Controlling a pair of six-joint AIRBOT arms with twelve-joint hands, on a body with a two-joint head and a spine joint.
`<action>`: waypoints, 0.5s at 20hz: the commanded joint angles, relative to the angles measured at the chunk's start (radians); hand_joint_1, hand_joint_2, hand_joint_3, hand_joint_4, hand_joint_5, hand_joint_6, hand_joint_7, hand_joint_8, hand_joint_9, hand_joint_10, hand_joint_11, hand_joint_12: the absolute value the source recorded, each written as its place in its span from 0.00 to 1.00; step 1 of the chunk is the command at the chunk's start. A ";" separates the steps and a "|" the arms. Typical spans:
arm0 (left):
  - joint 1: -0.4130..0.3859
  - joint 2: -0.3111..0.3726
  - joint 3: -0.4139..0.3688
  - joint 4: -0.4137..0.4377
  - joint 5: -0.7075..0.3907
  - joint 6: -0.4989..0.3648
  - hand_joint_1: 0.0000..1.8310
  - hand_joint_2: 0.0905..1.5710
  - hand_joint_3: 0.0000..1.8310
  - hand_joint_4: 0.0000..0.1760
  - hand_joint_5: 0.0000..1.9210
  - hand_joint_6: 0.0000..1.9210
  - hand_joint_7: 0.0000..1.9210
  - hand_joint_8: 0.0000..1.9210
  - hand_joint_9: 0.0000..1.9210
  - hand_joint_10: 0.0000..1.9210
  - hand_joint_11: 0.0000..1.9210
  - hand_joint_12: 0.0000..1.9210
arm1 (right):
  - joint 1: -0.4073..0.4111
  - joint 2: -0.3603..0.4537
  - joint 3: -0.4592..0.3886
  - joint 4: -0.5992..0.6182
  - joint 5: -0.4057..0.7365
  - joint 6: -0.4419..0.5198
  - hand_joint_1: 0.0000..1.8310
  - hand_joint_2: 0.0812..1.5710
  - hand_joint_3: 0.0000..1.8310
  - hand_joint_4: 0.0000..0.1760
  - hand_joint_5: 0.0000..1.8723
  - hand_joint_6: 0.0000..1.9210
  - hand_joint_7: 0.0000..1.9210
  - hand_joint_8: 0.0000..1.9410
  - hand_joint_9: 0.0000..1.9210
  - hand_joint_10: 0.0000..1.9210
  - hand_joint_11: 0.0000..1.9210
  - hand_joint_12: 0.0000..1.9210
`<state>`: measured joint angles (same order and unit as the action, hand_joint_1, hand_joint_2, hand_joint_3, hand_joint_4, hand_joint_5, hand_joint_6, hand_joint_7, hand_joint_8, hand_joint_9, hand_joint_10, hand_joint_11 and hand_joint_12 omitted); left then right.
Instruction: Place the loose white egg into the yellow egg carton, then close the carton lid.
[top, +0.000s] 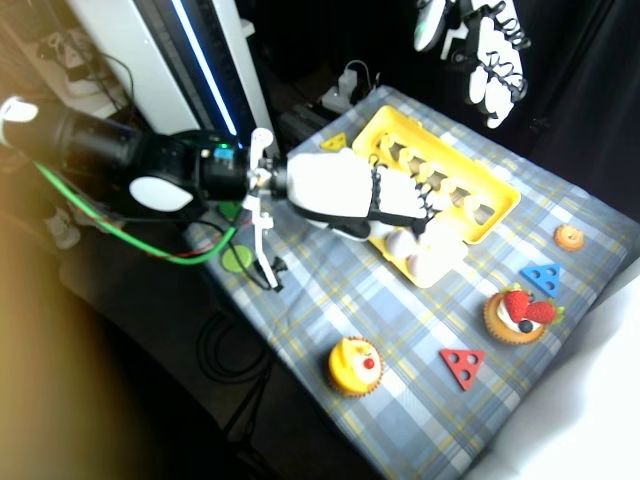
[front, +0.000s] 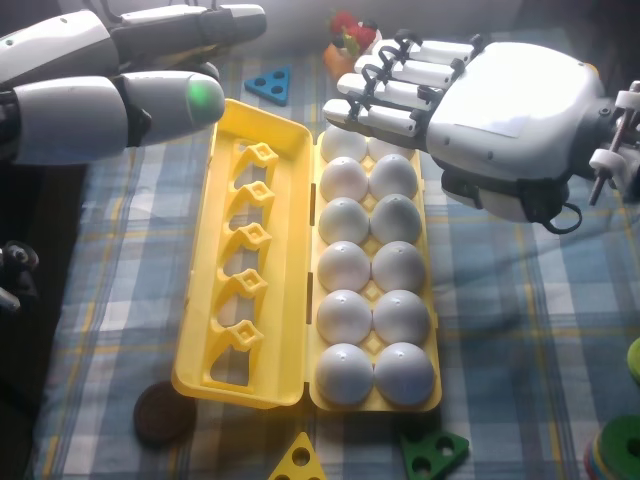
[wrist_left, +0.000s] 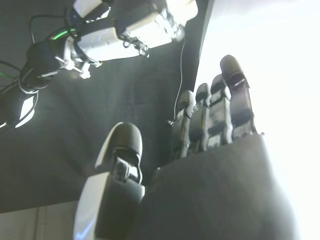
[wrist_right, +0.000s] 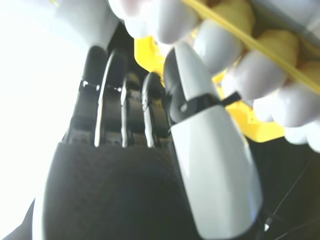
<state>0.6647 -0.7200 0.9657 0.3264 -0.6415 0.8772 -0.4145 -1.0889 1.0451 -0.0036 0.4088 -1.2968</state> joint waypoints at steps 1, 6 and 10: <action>-0.009 0.004 0.000 -0.033 -0.113 -0.007 0.13 0.94 0.00 0.00 0.10 0.00 0.06 0.00 0.07 0.01 0.00 0.45 | 0.012 0.017 -0.018 -0.008 0.137 -0.003 0.64 0.78 0.00 0.00 0.00 0.00 0.00 0.00 0.00 0.00 0.00 0.00; 0.018 0.033 -0.011 -0.071 -0.116 -0.022 0.16 0.93 0.00 0.01 0.04 0.00 0.06 0.00 0.10 0.01 0.00 0.60 | -0.038 0.172 -0.127 -0.012 0.232 -0.003 0.27 0.79 0.00 0.49 0.00 0.00 0.00 0.00 0.00 0.00 0.01 0.00; 0.051 0.050 0.007 -0.051 -0.113 -0.158 0.19 0.91 0.00 0.00 0.00 0.00 0.05 0.00 0.09 0.00 0.00 0.63 | -0.099 0.265 -0.194 -0.020 0.294 -0.004 0.13 0.78 0.00 0.58 0.00 0.00 0.00 0.00 0.00 0.00 0.00 0.00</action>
<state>0.7288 -0.6758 0.9699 0.3149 -0.6540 0.7082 -0.5301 -0.8211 0.8440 -0.0208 0.5621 -1.2991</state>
